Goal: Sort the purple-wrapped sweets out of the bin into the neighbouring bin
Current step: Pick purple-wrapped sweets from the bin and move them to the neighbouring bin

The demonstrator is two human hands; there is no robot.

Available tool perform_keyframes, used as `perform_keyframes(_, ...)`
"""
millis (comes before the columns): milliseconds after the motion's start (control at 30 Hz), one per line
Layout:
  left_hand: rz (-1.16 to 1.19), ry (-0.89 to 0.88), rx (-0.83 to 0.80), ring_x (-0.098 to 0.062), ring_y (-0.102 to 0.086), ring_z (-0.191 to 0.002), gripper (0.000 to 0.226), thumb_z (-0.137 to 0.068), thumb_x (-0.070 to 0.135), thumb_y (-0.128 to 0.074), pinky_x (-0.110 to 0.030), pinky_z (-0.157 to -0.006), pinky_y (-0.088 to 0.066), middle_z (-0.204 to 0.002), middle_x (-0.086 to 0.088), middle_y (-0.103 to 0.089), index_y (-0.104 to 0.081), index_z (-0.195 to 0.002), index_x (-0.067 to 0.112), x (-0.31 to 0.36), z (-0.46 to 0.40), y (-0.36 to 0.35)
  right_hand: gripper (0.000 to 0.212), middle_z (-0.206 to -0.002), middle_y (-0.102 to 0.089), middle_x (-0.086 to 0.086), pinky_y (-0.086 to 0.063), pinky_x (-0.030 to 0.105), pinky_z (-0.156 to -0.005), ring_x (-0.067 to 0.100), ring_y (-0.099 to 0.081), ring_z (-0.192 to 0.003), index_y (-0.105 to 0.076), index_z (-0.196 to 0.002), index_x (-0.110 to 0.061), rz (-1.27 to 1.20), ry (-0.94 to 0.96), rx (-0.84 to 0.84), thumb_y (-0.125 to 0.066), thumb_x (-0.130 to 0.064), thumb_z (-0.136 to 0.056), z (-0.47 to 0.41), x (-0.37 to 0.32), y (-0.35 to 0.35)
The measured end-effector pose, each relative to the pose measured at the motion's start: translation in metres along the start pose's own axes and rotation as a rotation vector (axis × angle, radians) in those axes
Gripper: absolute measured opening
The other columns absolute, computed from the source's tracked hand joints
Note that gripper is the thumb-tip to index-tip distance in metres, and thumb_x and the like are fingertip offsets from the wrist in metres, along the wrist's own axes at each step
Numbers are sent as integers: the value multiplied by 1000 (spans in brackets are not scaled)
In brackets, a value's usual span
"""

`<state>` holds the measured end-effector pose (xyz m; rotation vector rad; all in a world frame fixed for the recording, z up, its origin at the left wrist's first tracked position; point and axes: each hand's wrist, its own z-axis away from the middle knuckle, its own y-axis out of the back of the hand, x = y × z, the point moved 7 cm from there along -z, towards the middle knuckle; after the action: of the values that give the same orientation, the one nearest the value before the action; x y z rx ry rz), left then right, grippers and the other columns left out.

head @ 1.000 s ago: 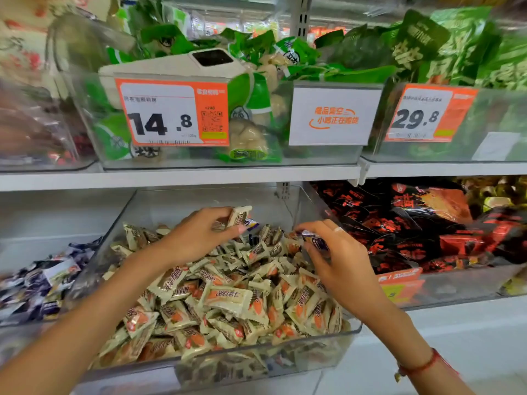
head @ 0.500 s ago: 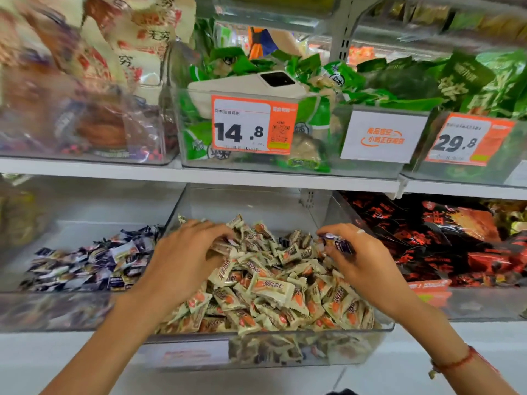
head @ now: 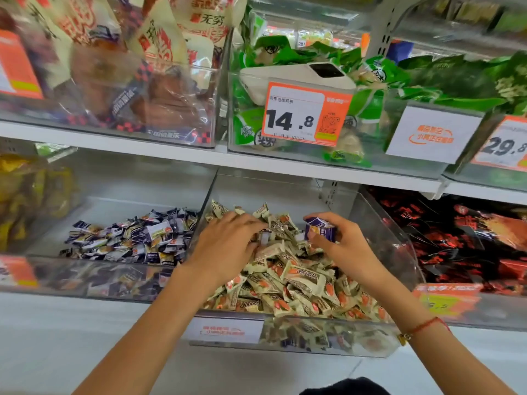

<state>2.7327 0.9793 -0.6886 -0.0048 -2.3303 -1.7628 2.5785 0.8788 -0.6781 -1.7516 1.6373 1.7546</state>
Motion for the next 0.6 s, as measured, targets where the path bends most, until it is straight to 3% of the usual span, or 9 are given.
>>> perform_keyframes(67,-52,-23,-87,-13,-24,-138,50,-97,25,-47,-37,-113,-18,-149,12,-36,-33,-144,35,-2,-3,-7,20,-97,-70,11,-55,30,-75,24,-67,-82,-64,-107,-25,-82,-69,10,-62,-11,-92,-2,3,-1)
perform_keyframes(167,-117,-59,-68,-13,-30,-134,48,-96,26,-50,-35,-109,-20,-143,11,-44,-38,-142,36,-1,-3,-5,22,-99,-70,13,-50,16,-65,14,-64,-76,-65,-112,-17,-160,-130,23,-63,-10,-91,-2,3,-3)
perform_keyframes(333,-57,-185,-112,-12,-21,-141,73,-89,-1,-52,-42,-118,-16,-153,11,-28,-26,-146,36,9,-4,-12,25,-99,-71,6,-51,14,-62,3,-65,-74,-65,-116,-15,-227,-136,20,-61,-9,-91,4,-3,-10)
perform_keyframes(400,-71,-177,-157,-15,-22,-142,68,-91,0,-51,-45,-118,-16,-153,7,-31,-29,-146,32,7,-4,-16,25,-100,-71,7,-50,14,-58,1,-64,-70,-64,-116,-15,-259,-146,50,-61,-9,-92,8,-6,-9)
perform_keyframes(533,-179,-162,-97,-20,-32,-129,52,-94,12,-54,-41,-111,-23,-142,5,-42,-41,-141,29,6,-4,-10,22,-90,-71,3,-49,12,-56,2,-64,-67,-64,-113,-16,-333,-178,117,-61,-12,-92,14,-7,-2)
perform_keyframes(600,-199,-125,-36,-21,-38,-118,33,-93,14,-57,-38,-103,-31,-128,0,-52,-57,-125,19,4,-4,-8,18,-86,-71,-4,-50,13,-57,5,-65,-70,-65,-108,-20,-366,-185,142,-62,-14,-91,15,-9,0)
